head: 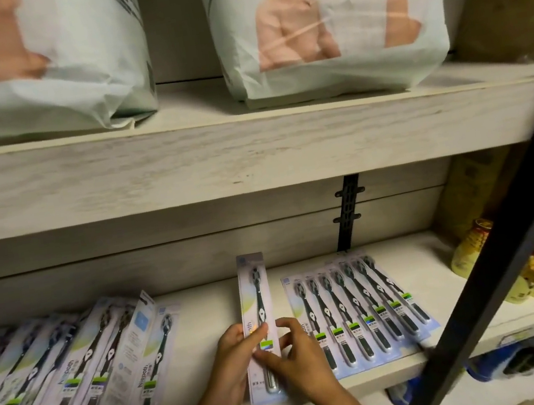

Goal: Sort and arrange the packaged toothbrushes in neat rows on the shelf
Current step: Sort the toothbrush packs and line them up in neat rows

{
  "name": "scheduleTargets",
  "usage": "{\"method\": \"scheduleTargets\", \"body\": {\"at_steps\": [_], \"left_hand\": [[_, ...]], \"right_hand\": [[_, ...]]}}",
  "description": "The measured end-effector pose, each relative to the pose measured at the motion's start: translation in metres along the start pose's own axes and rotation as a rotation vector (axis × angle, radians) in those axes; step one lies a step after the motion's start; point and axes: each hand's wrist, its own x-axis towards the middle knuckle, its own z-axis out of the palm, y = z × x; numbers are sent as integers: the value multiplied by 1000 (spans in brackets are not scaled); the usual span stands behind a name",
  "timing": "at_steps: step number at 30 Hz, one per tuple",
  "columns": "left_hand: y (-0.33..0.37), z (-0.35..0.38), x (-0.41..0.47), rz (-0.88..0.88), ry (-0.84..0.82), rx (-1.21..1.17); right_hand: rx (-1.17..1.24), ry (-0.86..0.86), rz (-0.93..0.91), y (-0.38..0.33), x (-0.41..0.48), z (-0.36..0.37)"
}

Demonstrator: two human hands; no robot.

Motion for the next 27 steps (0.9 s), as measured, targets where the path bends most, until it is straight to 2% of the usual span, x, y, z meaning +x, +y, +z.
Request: {"method": "scheduleTargets", "body": {"at_steps": [4, 7, 14, 20, 27], "left_hand": [[-2, 2, 4, 8, 18, 35], [-4, -5, 5, 11, 71, 64], [-10, -27, 5, -22, 133, 51], [-12, -31, 3, -34, 150, 33], [-18, -37, 0, -53, 195, 31]], "right_hand": [[-57, 31, -7, 1, 7, -6], [-194, 45, 57, 8, 21, -12], [-374, -12, 164, 27, 38, -9], [-612, 48, 82, 27, 29, -5], [-622, 77, 145, 32, 25, -11]]}}
